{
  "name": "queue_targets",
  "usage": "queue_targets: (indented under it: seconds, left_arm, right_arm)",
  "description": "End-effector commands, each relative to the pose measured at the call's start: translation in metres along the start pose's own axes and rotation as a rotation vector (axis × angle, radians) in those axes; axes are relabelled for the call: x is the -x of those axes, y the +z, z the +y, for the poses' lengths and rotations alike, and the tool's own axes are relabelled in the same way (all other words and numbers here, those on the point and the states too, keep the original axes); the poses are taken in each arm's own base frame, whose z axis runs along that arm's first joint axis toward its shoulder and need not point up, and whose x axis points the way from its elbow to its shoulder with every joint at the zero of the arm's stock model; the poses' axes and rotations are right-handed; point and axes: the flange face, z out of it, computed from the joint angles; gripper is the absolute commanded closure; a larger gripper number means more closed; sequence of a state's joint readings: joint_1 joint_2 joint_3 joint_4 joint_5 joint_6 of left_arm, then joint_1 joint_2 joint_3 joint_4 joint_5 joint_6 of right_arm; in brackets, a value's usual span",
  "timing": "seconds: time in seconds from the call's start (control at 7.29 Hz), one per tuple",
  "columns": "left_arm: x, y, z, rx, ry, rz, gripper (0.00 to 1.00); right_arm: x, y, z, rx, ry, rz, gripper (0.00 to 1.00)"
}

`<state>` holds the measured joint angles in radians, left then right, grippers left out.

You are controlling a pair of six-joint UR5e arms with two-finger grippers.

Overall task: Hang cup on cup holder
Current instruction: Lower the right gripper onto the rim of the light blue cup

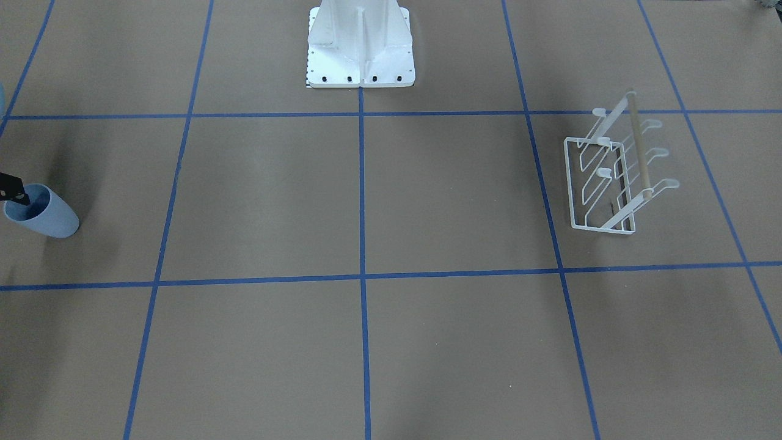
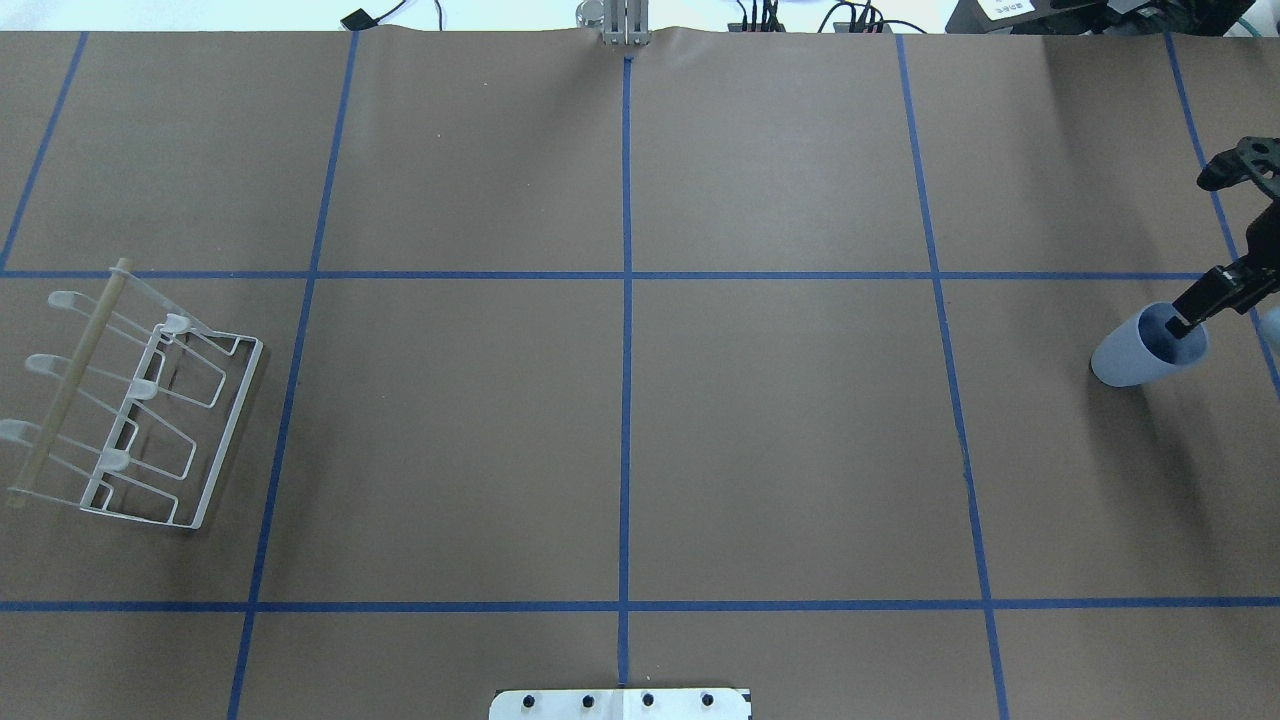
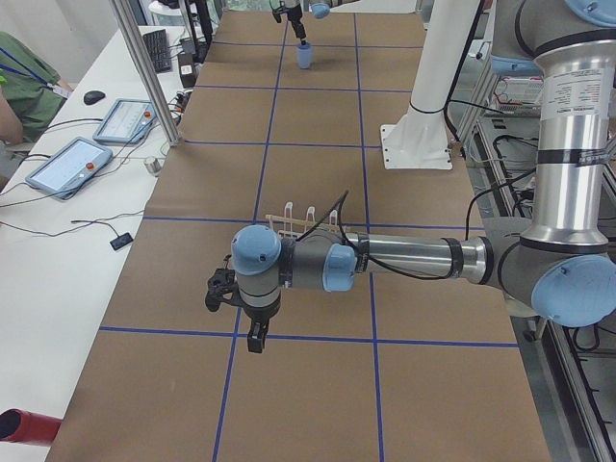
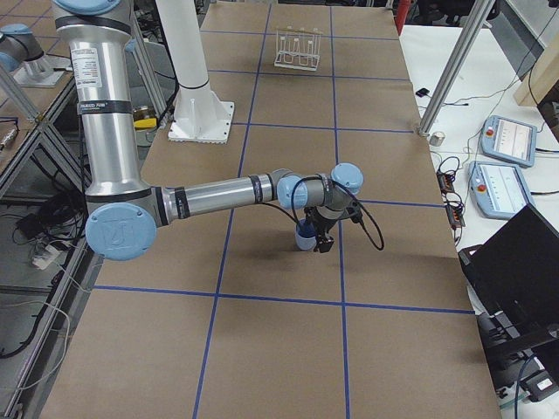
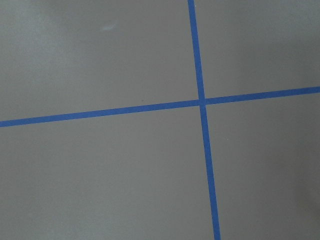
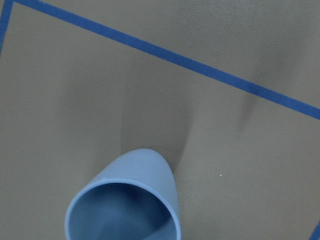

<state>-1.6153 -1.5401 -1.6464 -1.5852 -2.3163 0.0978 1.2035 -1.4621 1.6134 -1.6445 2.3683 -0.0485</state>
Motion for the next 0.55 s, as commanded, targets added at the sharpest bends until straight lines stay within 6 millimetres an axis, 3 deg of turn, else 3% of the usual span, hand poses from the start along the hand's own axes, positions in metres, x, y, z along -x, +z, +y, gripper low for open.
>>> queue_targets:
  seconds: [0.0,0.14,0.27,0.41]
  left_arm:
    - [0.000,0.000,0.000,0.001,-0.002,0.000,0.01]
    - [0.001,0.001,0.000,0.002,-0.003,0.000,0.01]
    - [0.001,0.001,0.000,0.003,-0.004,0.002,0.01]
    - [0.001,0.002,0.000,0.005,-0.005,0.002,0.01]
  right_arm:
    - [-0.002,0.005,-0.001,0.011,0.008,-0.001,0.19]
    - [-0.003,0.008,0.000,0.015,0.004,-0.003,0.85]
    - [0.002,0.009,-0.002,0.017,-0.019,-0.004,1.00]
    - [0.008,0.010,-0.003,0.017,-0.036,-0.005,1.00]
